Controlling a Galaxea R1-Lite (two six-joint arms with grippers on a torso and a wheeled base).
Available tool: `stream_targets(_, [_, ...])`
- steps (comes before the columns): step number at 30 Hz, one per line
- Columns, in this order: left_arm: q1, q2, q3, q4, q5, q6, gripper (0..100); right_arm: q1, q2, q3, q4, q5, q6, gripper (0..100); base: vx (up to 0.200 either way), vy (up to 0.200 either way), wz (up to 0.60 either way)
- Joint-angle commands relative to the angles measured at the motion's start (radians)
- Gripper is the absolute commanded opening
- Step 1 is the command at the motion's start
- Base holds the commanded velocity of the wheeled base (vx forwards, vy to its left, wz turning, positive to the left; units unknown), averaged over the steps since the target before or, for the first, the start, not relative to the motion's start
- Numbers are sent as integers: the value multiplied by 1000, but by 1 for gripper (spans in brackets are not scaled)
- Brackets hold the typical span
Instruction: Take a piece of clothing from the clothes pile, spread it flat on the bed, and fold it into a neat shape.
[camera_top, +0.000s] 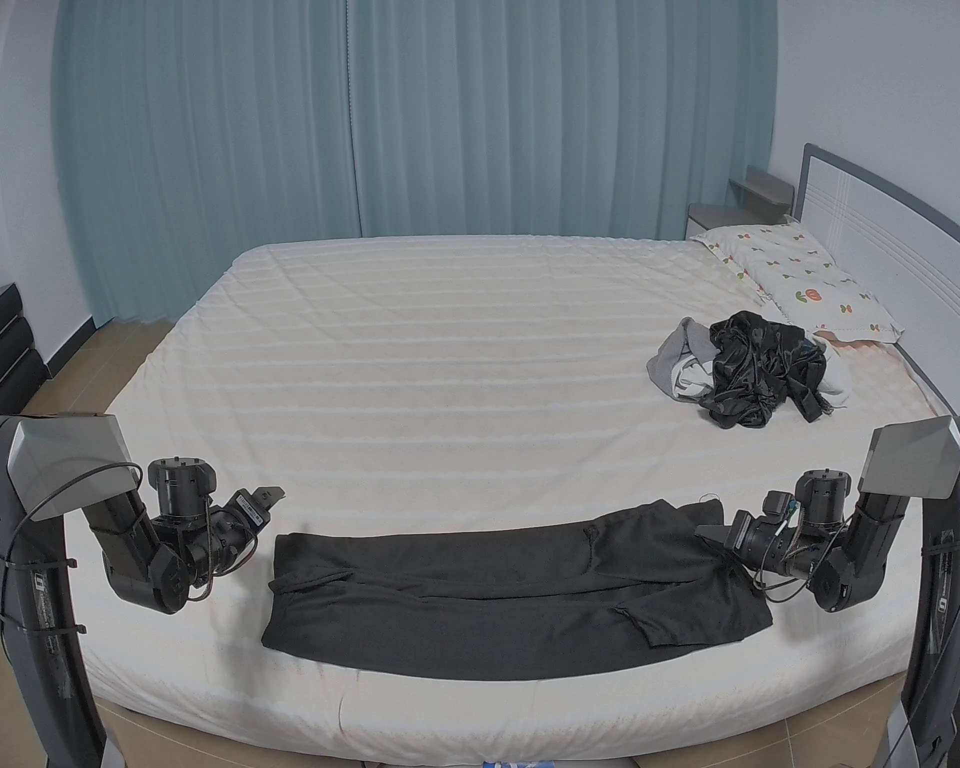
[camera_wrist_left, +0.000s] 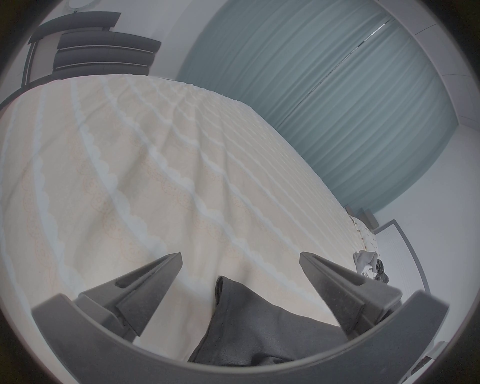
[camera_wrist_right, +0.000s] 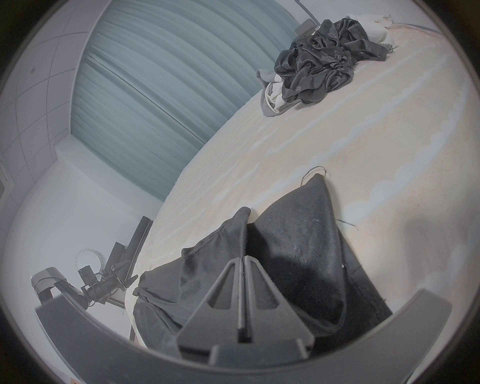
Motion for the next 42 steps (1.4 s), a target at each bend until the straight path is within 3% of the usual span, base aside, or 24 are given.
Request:
stream_targets(1, [0,-1,6,0,1,3,100,-23,-47,41,0,22,-1,0,0,0,0])
stream_targets(28, [-3,-35,49,3,4,38,100,-40,-70,158,17,28,-166,0,0,0,0])
stream_targets(29, [-3,-41,52,3,2,41,100,-40,-70,158,19,28,-167,100,0,0,0])
stream_targets(35, [-6,-73,63,28,2,41,100,-41,-78,150,17,28,-166,100,0,0,0])
stream_targets(42, [-14,-205,103,171,1,53,100,-26,-153,29,84,-9,-104,100,0,0,0])
